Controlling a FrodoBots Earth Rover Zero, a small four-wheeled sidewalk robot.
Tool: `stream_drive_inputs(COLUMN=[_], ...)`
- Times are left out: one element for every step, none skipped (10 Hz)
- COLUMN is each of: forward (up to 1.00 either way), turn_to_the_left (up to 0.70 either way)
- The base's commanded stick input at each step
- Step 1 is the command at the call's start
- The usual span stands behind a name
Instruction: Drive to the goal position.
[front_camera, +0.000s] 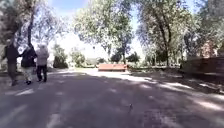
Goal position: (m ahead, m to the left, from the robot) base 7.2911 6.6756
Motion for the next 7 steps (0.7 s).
stream_drive_inputs(forward=[1.00,1.00,1.00,1.00,1.00,1.00,1.00], turn_to_the_left=[0.02,0.02,0.02,0.02,0.42,0.42,0.35])
